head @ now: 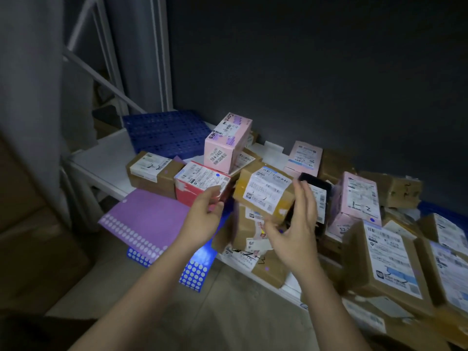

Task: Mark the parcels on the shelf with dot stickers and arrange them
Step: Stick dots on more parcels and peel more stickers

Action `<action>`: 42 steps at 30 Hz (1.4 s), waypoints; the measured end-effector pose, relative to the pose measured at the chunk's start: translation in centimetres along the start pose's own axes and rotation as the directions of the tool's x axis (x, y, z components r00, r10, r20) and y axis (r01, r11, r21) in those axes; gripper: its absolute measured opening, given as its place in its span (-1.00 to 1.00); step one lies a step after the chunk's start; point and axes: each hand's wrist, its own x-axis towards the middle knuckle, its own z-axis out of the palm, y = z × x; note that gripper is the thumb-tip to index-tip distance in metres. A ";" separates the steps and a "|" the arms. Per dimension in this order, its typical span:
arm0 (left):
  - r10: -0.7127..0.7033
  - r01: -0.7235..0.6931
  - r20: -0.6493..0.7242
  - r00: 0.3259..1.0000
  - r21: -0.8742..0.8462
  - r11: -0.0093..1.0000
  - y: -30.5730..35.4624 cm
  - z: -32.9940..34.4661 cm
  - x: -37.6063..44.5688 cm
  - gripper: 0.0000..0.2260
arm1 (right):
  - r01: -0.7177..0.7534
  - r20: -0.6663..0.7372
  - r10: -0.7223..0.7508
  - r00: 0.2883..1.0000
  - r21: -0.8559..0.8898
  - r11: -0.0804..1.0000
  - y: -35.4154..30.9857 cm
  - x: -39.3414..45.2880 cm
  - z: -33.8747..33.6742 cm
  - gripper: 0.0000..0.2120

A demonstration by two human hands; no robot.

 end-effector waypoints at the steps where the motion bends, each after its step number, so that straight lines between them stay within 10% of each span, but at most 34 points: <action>1: -0.009 0.010 -0.054 0.999 0.017 1.000 -0.9 -0.9 -0.4 -0.71 | 0.083 -0.045 -0.084 0.995 -0.018 0.996 -0.8 -0.6 0.7 -0.29; 8: -0.098 0.150 -0.355 0.930 0.124 0.981 -8.1 -8.6 -3.6 -0.81 | 0.289 0.051 -0.289 0.956 0.006 0.957 -4.8 -6.0 9.6 -0.67; 14: -0.107 0.218 -0.419 0.901 0.226 0.949 -12.0 -11.8 -4.6 -0.80 | -0.167 0.295 0.152 0.943 0.024 0.986 -3.5 -8.9 17.5 -0.74; 22: 0.098 0.001 -0.177 0.979 0.489 0.872 -14.2 -11.8 -3.8 -0.82 | -0.449 0.273 0.382 0.883 0.252 0.857 -4.0 -8.3 22.3 -0.81; 42: 0.311 -0.250 0.024 0.950 0.654 0.714 -15.2 -11.7 -3.1 -0.78 | -0.462 0.273 0.372 0.887 0.536 0.707 -1.8 -7.8 24.3 -0.75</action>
